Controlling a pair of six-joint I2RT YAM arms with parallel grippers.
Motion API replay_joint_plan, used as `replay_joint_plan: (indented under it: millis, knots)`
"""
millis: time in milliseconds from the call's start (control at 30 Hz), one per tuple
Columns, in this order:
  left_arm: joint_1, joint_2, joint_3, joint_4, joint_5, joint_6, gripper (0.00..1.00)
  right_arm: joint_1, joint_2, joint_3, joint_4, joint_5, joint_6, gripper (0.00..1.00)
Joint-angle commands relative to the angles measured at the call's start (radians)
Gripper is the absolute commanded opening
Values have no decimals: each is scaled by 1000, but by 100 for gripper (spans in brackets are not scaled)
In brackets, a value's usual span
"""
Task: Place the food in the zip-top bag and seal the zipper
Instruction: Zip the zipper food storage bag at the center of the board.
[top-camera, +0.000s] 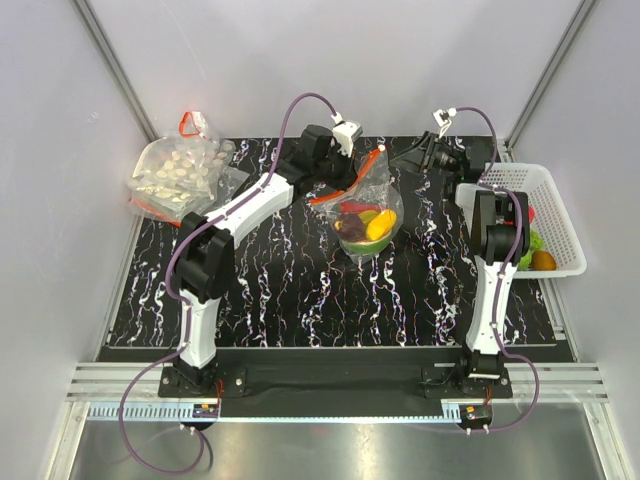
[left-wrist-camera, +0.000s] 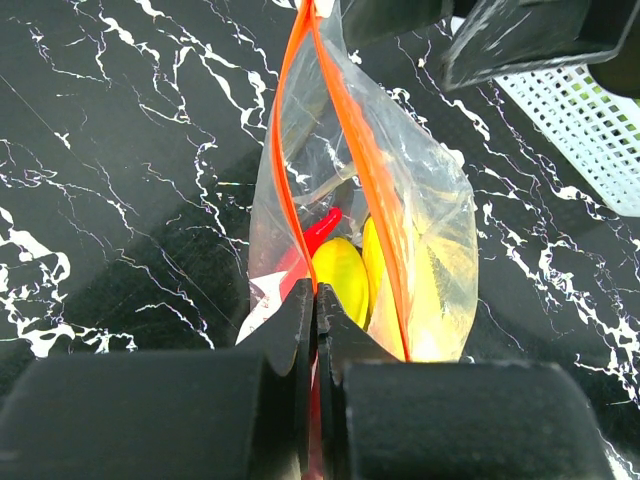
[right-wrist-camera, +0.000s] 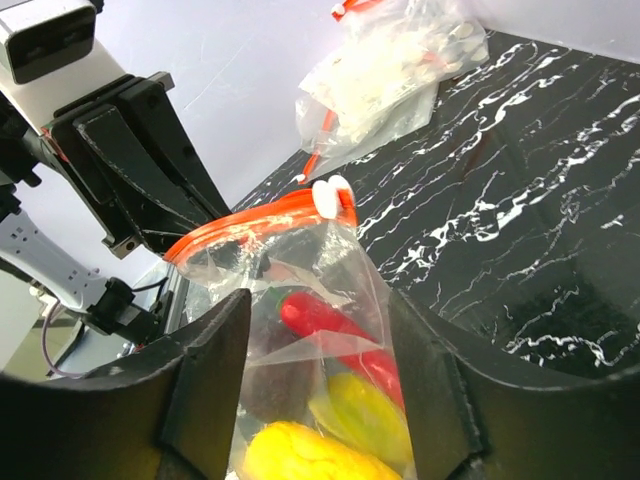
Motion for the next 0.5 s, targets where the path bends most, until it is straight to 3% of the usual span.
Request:
replay_joint_plan:
  millis: [0,200,233,433,467]
  knots:
    - [0,-76,47,28,18,10,0,27,-3,53,122,-17,-51,63]
    - [0,-81,49,28,16,8,0,79,3,76,107,-37,-59,55]
    - [-2,-81,47,28,18,8,0,84,0,76,88,-37,-65,47]
    - [0,-95,35,25,11,16,0,82,-6,70,70,-41,-76,25]
    - [0,-104,32,22,10,18,0,82,-7,71,64,-47,-73,15]
